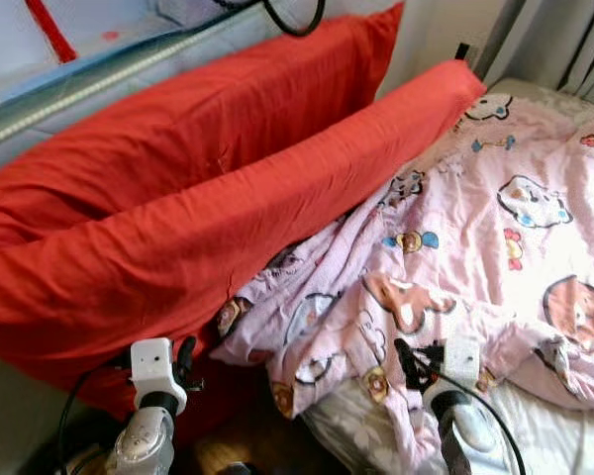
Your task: Clean up the room
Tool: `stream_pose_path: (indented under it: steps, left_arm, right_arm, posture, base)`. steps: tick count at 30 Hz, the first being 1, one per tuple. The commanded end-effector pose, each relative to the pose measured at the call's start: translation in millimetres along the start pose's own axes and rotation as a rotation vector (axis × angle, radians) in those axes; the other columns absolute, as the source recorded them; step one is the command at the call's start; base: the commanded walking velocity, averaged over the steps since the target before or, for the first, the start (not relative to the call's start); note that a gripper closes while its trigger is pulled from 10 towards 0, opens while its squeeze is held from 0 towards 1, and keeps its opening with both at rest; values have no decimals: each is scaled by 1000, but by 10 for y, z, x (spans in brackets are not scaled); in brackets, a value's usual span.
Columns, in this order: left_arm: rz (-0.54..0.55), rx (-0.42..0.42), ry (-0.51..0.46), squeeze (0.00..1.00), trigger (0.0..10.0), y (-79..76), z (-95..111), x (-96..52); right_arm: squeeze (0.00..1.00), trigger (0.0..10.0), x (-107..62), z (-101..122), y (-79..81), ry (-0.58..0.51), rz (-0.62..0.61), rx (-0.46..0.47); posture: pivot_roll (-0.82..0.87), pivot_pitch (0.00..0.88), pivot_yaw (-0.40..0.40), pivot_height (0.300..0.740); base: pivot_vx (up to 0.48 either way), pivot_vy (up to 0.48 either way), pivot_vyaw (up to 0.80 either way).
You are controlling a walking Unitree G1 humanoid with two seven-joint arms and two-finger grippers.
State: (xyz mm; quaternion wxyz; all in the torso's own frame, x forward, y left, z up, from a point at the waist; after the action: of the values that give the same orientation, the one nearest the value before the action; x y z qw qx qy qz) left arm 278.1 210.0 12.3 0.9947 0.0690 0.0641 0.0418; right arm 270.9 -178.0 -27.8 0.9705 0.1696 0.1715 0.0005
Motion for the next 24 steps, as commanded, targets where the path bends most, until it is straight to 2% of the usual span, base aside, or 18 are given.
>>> stream_pose_path:
  steps: [1,4,8,18,24]
  left_arm:
    - [-1,-7,-32,0,10000,0,26,-47]
    - [-15,-7,-69,0,10000,-25,115,-82]
    - [-10,-17,-88,0,10000,-18,179,-80]
    - [-22,-13,-86,0,10000,-26,221,-69]
    - [-29,-20,-80,0,10000,-57,226,-72]
  right_arm:
    - [0,10000,-15,13,14,-27,18,-4]
    - [0,10000,-14,69,56,-70,43,0]
    - [0,10000,-15,121,53,-110,19,11]
    - [0,10000,-37,93,52,-93,-5,-32]
    - [0,10000,-47,85,80,-95,-6,-33]
  posture:
    - [37,242,-9,740]
    - [37,246,-8,740]
    - [39,251,-6,740]
    - [30,243,-8,740]
    - [30,229,-10,700]
  base:
    - [0,0,0]
    - [0,0,0]
    - [0,0,0]
    - [0,0,0]
    - [0,0,0]
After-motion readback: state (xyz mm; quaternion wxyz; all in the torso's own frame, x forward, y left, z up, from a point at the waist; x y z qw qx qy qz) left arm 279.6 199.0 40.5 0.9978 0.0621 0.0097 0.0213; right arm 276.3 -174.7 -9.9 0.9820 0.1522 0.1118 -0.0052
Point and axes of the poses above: a point about 5 cm out from each wrist's last joint towards the gripper, its own x axis pointing out of the wrist towards the gripper, its own z axis along the axis of the wrist's last joint, y = z × x, the point moved 2 cm from there along x, pointing out of the wrist towards the gripper, and after that the axes turned 10 degrees about x, right-handed, at the moved point
